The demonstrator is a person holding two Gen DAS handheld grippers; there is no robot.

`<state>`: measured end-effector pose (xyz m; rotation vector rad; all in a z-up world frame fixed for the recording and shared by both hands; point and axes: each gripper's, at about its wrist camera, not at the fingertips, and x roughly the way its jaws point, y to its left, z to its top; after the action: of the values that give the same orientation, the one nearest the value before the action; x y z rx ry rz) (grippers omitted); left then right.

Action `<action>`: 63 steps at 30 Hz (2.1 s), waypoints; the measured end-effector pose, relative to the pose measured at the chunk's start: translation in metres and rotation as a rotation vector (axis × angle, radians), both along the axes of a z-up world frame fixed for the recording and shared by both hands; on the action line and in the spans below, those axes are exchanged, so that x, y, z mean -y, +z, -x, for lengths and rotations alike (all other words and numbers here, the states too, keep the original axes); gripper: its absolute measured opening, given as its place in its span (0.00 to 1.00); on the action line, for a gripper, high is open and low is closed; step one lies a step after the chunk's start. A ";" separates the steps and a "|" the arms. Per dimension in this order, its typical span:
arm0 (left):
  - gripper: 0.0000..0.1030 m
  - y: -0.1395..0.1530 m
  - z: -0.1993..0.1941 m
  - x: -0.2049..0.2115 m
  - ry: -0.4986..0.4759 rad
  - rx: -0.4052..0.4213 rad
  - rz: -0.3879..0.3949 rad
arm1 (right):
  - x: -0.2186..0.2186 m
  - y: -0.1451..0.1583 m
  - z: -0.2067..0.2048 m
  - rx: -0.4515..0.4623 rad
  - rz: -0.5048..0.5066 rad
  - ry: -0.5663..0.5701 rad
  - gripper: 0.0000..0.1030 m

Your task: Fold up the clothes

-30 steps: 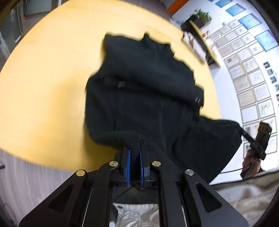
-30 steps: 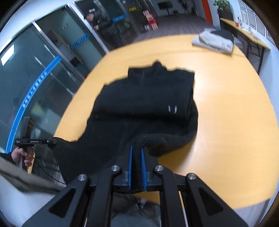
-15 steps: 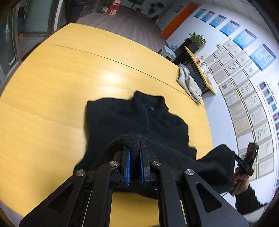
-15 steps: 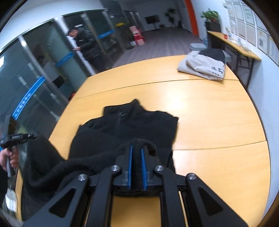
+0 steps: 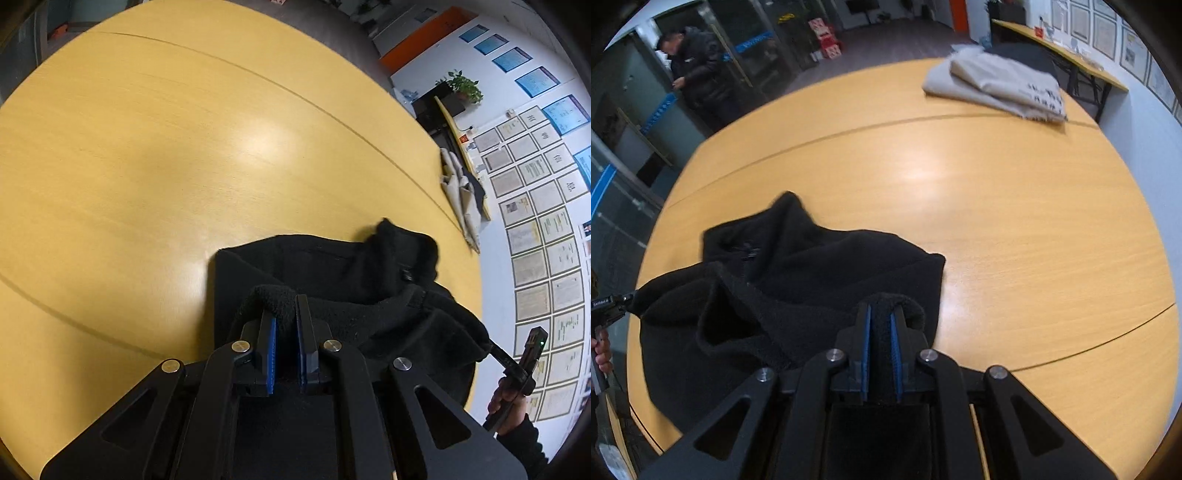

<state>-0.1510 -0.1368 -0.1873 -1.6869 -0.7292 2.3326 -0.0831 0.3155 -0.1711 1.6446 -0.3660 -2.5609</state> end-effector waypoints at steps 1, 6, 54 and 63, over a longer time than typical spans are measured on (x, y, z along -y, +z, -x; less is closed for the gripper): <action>0.08 -0.003 0.004 -0.001 -0.004 -0.002 0.003 | 0.000 -0.005 0.002 0.000 -0.004 0.002 0.11; 0.12 -0.011 0.014 -0.009 -0.049 -0.014 0.035 | 0.002 -0.012 -0.004 -0.046 0.018 0.037 0.35; 0.71 0.062 -0.022 0.000 -0.075 -0.288 0.297 | 0.012 0.041 -0.063 -0.260 -0.119 -0.071 0.55; 0.84 0.250 -0.127 0.027 0.058 -0.536 0.439 | 0.027 0.208 -0.151 -0.467 -0.095 0.081 0.56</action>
<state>-0.0240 -0.1637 0.0627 -1.0615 -0.1725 2.9496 0.0683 0.2888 0.0369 1.0037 -0.1388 -2.8195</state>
